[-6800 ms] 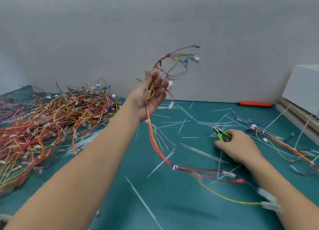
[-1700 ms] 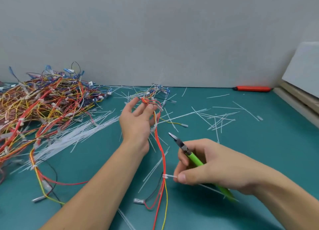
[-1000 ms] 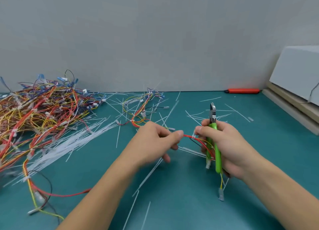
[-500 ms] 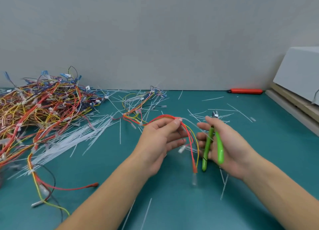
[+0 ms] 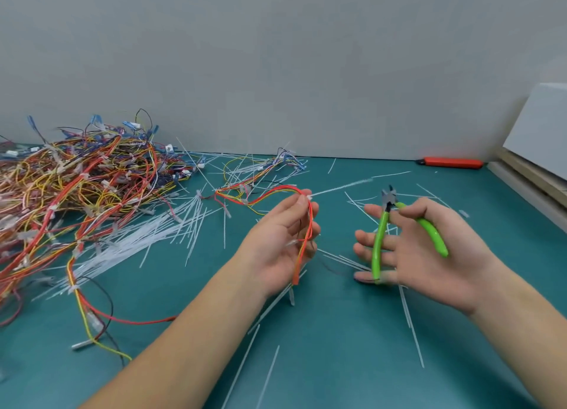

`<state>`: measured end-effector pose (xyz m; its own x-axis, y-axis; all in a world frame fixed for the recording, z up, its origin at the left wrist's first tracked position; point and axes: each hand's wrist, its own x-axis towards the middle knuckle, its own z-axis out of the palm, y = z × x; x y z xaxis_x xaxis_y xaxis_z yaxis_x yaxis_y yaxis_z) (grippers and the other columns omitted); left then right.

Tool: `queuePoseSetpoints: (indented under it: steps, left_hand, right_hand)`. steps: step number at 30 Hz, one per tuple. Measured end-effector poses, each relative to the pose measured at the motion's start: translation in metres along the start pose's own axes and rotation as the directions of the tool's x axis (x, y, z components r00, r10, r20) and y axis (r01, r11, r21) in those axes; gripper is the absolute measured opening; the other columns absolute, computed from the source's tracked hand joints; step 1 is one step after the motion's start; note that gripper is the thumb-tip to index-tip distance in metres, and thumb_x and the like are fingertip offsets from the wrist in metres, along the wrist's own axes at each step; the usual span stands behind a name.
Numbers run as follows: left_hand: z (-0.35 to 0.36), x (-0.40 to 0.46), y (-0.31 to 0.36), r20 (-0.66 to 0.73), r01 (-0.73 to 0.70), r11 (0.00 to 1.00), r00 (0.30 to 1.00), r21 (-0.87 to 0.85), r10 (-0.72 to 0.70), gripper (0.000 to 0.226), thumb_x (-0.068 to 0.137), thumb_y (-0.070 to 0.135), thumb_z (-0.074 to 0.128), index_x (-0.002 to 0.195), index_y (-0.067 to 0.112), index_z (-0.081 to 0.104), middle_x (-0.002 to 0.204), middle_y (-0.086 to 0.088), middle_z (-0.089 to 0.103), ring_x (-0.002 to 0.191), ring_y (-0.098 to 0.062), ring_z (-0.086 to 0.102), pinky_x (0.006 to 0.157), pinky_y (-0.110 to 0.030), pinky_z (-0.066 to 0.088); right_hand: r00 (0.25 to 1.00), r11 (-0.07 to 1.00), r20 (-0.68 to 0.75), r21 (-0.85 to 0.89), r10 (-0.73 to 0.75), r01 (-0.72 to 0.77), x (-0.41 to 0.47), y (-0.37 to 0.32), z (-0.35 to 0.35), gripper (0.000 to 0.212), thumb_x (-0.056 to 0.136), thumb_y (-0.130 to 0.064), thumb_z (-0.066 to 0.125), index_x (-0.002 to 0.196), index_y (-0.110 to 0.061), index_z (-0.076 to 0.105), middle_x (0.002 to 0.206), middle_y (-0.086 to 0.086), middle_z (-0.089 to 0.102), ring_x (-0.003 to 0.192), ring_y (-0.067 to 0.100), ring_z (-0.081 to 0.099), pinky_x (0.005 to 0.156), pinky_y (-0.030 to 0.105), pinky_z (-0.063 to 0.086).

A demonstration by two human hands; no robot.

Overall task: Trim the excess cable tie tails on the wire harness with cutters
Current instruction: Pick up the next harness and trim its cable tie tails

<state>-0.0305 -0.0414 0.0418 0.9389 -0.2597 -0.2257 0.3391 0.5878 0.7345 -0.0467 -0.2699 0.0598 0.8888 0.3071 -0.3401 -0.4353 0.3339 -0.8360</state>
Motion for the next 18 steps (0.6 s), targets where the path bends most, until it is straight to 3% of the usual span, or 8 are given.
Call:
queuePoseSetpoints:
  steps: [1, 3, 5, 6, 8, 12, 18]
  left_hand:
    - [-0.001, 0.000, 0.000, 0.001, -0.006, 1.000, 1.000, -0.001, 0.006, 0.015, 0.096, 0.024, 0.068, 0.110, 0.025, 0.072, 0.087, 0.003, 0.069, 0.061, -0.011, 0.060, 0.058, -0.026, 0.053]
    - [-0.002, 0.001, 0.003, 0.001, -0.020, 0.999, 1.000, -0.034, 0.020, 0.015, 0.095, 0.022, 0.068, 0.108, 0.023, 0.074, 0.085, 0.002, 0.069, 0.060, -0.012, 0.060, 0.066, -0.037, 0.061]
    - [-0.003, 0.001, 0.006, -0.013, -0.033, 0.999, 0.999, -0.037, 0.033, 0.014, 0.094, 0.022, 0.068, 0.106, 0.021, 0.074, 0.085, 0.002, 0.070, 0.059, -0.010, 0.061, 0.057, -0.030, 0.060]
    - [-0.003, 0.001, 0.006, -0.027, -0.035, 0.999, 0.999, -0.024, 0.035, 0.013, 0.092, 0.023, 0.070, 0.103, 0.020, 0.075, 0.085, 0.003, 0.071, 0.058, -0.009, 0.062, 0.051, -0.024, 0.056]
    - [-0.003, 0.001, 0.007, -0.046, -0.028, 1.000, 0.999, 0.003, 0.029, 0.015, 0.087, 0.027, 0.073, 0.095, 0.015, 0.078, 0.078, 0.002, 0.068, 0.057, -0.006, 0.061, 0.045, -0.018, 0.051]
    - [-0.002, 0.000, 0.005, -0.016, 0.018, 1.000, 1.000, 0.001, -0.018, 0.022, 0.083, 0.027, 0.074, 0.092, 0.008, 0.078, 0.072, 0.000, 0.064, 0.056, -0.006, 0.060, 0.045, -0.016, 0.050]
    - [-0.001, -0.002, 0.001, 0.076, 0.060, 0.998, 0.995, 0.033, -0.062, 0.014, 0.085, 0.027, 0.074, 0.082, 0.016, 0.082, 0.073, 0.004, 0.063, 0.056, -0.005, 0.059, 0.045, -0.016, 0.048]
  right_hand:
    - [0.999, 0.998, 0.021, -0.053, -0.032, 0.034, -0.001, 0.000, 0.002, 0.052, 0.085, -0.035, 0.056, 0.136, -0.031, 0.065, 0.104, 0.019, 0.066, 0.095, 0.037, 0.068, 0.097, 0.069, 0.050]
    - [0.989, 0.937, 0.030, -0.315, -0.147, 0.149, -0.005, 0.003, 0.007, 0.051, 0.082, -0.036, 0.056, 0.131, -0.047, 0.065, 0.094, 0.011, 0.064, 0.082, 0.024, 0.062, 0.083, 0.060, 0.059]
    - [0.953, 0.664, 0.033, -0.710, -0.302, 0.234, -0.006, 0.008, 0.011, 0.054, 0.076, -0.045, 0.058, 0.127, -0.062, 0.058, 0.089, 0.005, 0.059, 0.074, 0.014, 0.054, 0.074, 0.046, 0.056]
    - [0.946, 0.514, 0.078, -0.824, -0.316, 0.239, -0.005, 0.012, 0.013, 0.054, 0.074, -0.051, 0.057, 0.127, -0.064, 0.054, 0.090, 0.007, 0.058, 0.073, 0.013, 0.050, 0.073, 0.044, 0.051]
    - [0.955, 0.438, 0.118, -0.869, -0.271, 0.232, -0.004, 0.020, 0.018, 0.048, 0.073, -0.059, 0.055, 0.121, -0.058, 0.055, 0.097, 0.013, 0.057, 0.073, 0.017, 0.047, 0.074, 0.050, 0.046]
    - [0.943, 0.373, 0.129, -0.895, -0.308, 0.245, -0.002, 0.029, 0.020, 0.039, 0.072, -0.065, 0.053, 0.108, -0.051, 0.057, 0.098, 0.003, 0.065, 0.089, 0.027, 0.059, 0.089, 0.051, 0.051]
    - [0.923, 0.354, 0.167, -0.888, -0.346, 0.293, 0.001, 0.032, 0.020, 0.033, 0.077, -0.058, 0.056, 0.106, -0.044, 0.058, 0.099, 0.002, 0.066, 0.093, 0.022, 0.061, 0.094, 0.049, 0.051]
